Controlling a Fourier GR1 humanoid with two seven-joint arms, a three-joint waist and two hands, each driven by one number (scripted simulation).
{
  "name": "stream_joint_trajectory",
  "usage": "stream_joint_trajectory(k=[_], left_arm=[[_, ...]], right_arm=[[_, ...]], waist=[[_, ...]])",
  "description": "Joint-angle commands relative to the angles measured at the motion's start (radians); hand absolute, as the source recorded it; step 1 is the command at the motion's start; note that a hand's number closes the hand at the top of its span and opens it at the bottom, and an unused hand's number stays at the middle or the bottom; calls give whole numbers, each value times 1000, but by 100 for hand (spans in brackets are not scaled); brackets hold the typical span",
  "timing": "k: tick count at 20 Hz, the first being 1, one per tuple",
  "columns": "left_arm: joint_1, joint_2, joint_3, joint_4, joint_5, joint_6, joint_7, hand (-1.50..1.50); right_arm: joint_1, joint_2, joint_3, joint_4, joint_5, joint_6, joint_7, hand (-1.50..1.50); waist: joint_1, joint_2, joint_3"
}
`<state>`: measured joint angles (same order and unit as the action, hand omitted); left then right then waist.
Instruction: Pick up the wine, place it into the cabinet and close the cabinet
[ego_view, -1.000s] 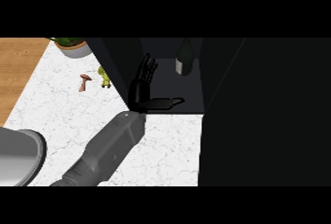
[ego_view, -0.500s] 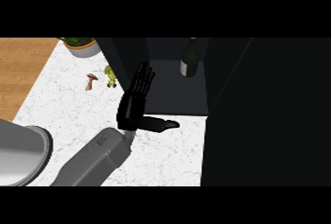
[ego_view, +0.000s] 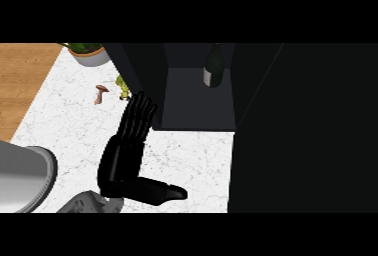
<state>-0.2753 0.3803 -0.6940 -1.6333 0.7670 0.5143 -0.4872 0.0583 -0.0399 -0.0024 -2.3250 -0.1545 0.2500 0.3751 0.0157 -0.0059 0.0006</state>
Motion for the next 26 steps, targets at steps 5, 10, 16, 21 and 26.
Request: stream_joint_trajectory(k=[5,10,16,21,26], left_arm=[[206,120,12,-295,-59,69,53,-150],[341,182,53,-369,-83,88,9,-150],[542,292,190,-467,-24,-33,-73,-150],[705,343,298,-518,25,-132,-129,-150],[819,396,452,-569,115,-241,-122,-150]], right_arm=[[-2,-101,33,55,32,141,-39,150],[109,-175,112,-136,-92,247,86,150],[150,-109,315,-174,-102,198,206,150],[97,-33,472,-179,-34,130,252,150],[60,33,646,-181,126,46,306,150]], waist=[[5,3,0],[-8,-1,-1],[2,0,-2],[7,-1,-3],[1,-4,-3]])
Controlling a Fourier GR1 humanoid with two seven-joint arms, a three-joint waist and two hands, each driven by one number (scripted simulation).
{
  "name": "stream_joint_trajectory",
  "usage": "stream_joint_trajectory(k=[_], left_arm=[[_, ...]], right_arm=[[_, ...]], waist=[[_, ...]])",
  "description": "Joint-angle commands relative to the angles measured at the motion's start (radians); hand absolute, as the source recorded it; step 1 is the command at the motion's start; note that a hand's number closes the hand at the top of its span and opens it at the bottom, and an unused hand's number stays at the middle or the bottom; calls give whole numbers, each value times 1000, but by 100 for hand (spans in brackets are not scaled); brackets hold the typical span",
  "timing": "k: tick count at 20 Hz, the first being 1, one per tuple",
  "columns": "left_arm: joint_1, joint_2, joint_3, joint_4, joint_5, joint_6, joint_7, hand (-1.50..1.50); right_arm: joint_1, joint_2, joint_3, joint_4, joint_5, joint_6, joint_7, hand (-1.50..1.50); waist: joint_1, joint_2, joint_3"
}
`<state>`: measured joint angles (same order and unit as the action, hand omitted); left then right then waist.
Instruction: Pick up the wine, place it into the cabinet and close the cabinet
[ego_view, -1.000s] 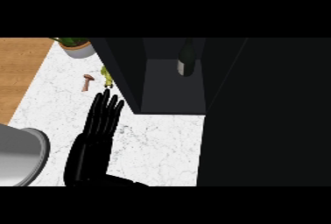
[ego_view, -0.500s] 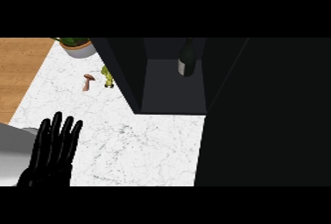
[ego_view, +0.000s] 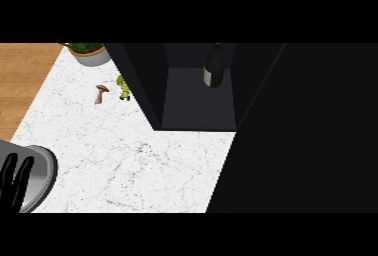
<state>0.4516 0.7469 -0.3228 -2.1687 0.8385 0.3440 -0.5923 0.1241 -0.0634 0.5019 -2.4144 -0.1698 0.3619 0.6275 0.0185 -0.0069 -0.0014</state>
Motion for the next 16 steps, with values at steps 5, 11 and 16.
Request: stream_joint_trajectory(k=[5,11,16], left_arm=[[178,51,185,-30,72,-156,-18,-150],[220,33,290,39,94,-302,-51,-150],[246,64,394,10,177,-364,18,-150]], right_arm=[[-222,62,268,36,275,-225,66,150],[-483,63,328,199,341,-440,84,150],[-748,63,293,389,265,-627,114,150]], waist=[[5,0,0],[7,2,0],[17,4,0]])
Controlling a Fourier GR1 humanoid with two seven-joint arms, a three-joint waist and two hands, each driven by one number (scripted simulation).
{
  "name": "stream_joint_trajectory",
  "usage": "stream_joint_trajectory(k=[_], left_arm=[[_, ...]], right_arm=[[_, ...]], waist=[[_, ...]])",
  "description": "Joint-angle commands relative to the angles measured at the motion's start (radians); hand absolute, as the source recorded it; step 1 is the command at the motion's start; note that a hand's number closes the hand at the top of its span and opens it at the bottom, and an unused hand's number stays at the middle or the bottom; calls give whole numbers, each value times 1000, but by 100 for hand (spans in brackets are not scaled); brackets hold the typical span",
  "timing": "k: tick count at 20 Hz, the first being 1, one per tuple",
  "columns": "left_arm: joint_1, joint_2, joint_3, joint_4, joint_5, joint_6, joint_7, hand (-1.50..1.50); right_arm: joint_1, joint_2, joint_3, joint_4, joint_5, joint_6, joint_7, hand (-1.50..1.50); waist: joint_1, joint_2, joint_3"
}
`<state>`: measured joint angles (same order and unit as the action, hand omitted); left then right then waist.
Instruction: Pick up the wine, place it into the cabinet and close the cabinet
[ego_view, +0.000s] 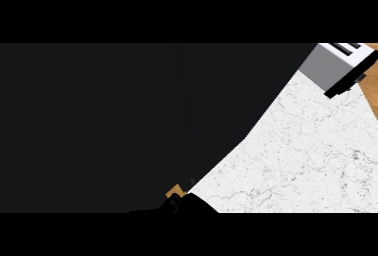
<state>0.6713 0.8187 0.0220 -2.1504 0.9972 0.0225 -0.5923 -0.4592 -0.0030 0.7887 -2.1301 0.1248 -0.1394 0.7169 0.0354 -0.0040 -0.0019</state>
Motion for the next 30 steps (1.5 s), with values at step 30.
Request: stream_joint_trajectory(k=[30], left_arm=[[-177,-138,-40,16,-101,0,258,-150]], right_arm=[[-543,-101,-527,939,-121,100,-472,150]], waist=[[-31,16,1]])
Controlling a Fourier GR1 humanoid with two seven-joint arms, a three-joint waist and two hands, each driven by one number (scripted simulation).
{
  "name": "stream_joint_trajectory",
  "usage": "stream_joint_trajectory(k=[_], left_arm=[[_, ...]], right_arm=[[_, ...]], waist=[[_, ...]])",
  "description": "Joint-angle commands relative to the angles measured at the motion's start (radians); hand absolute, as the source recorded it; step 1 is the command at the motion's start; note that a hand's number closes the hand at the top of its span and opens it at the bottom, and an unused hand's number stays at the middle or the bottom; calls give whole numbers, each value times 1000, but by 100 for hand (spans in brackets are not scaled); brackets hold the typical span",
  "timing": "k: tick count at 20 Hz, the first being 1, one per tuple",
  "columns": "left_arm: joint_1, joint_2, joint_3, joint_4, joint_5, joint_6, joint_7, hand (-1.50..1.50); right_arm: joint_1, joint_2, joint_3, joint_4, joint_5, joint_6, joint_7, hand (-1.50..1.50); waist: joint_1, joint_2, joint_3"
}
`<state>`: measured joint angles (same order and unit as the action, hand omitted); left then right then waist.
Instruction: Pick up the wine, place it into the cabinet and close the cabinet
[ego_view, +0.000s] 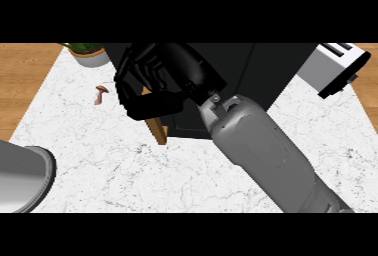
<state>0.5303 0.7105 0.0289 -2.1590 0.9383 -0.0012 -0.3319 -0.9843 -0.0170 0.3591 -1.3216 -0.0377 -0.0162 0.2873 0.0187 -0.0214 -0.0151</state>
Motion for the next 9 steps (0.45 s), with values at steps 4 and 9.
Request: stream_joint_trajectory(k=[4,9], left_arm=[[-99,-37,-55,53,-26,50,19,-150],[-134,-66,-111,57,-82,88,16,-150]], right_arm=[[-24,-123,-128,159,27,-2,-75,150],[-11,-122,-124,187,28,0,-124,150]], waist=[[-24,40,14],[-20,41,14]])
